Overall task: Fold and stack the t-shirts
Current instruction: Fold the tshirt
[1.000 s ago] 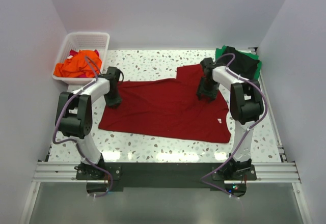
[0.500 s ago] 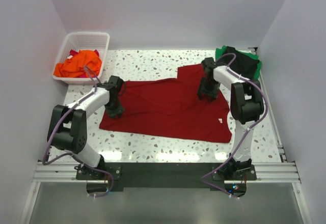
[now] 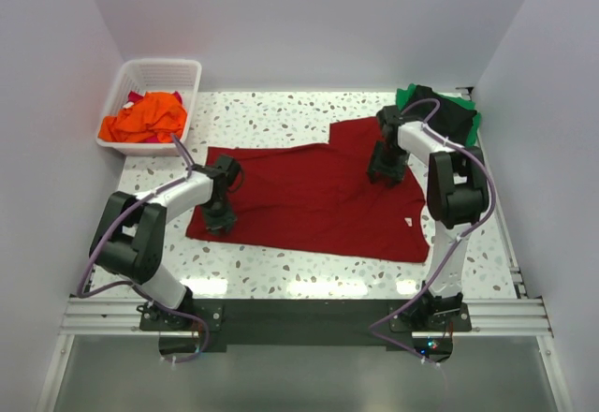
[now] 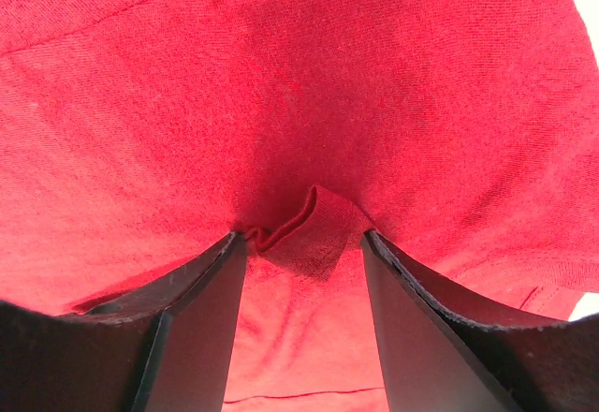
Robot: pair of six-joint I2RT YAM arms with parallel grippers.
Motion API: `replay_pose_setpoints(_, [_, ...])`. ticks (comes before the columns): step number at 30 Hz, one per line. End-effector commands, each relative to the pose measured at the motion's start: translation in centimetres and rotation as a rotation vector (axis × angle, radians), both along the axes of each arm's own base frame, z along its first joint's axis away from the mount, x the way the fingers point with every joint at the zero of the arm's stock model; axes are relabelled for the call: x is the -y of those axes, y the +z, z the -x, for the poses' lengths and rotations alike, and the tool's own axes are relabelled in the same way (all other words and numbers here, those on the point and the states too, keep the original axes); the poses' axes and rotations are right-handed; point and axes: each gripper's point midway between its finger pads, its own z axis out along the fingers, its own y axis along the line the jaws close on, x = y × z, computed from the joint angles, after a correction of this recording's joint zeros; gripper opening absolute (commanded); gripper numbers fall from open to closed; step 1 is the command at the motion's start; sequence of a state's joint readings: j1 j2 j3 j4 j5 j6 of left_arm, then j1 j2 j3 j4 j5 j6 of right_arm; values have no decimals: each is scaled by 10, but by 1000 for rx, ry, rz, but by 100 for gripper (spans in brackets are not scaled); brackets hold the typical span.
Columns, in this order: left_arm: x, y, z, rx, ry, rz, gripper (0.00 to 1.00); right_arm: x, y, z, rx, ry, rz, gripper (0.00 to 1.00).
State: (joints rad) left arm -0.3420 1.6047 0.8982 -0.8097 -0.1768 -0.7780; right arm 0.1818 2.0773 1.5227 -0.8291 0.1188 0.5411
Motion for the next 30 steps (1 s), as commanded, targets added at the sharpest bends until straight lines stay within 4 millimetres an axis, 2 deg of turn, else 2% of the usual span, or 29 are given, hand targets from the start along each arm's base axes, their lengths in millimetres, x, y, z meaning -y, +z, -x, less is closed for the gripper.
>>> replay_pose_setpoints(1, [10,-30,28,-110,-16,23,29,40,-42,29,-132,-11,128,57])
replay_pose_setpoints(8, [23,-38,54,-193,-146,41,30,48,-42,27,-135,-28,138,56])
replay_pose_setpoints(16, [31,-31,86,-248,-216,75,30,53,-42,24,-151,-26,155,56])
replay_pose_setpoints(21, [27,-24,93,-243,-217,68,30,53,-42,23,-152,-23,157,55])
replay_pose_setpoints(23, [23,-20,86,-213,-210,35,30,55,-37,20,-130,-25,168,55])
replay_pose_setpoints(25, [23,-9,71,-154,-202,9,30,56,-31,18,-114,-30,173,55])
replay_pose_setpoints(29, [29,26,34,-21,-174,-12,31,54,-12,15,-82,-37,160,55])
replay_pose_setpoints(30, [35,47,18,31,-170,-6,31,52,-2,12,-55,-38,150,55])
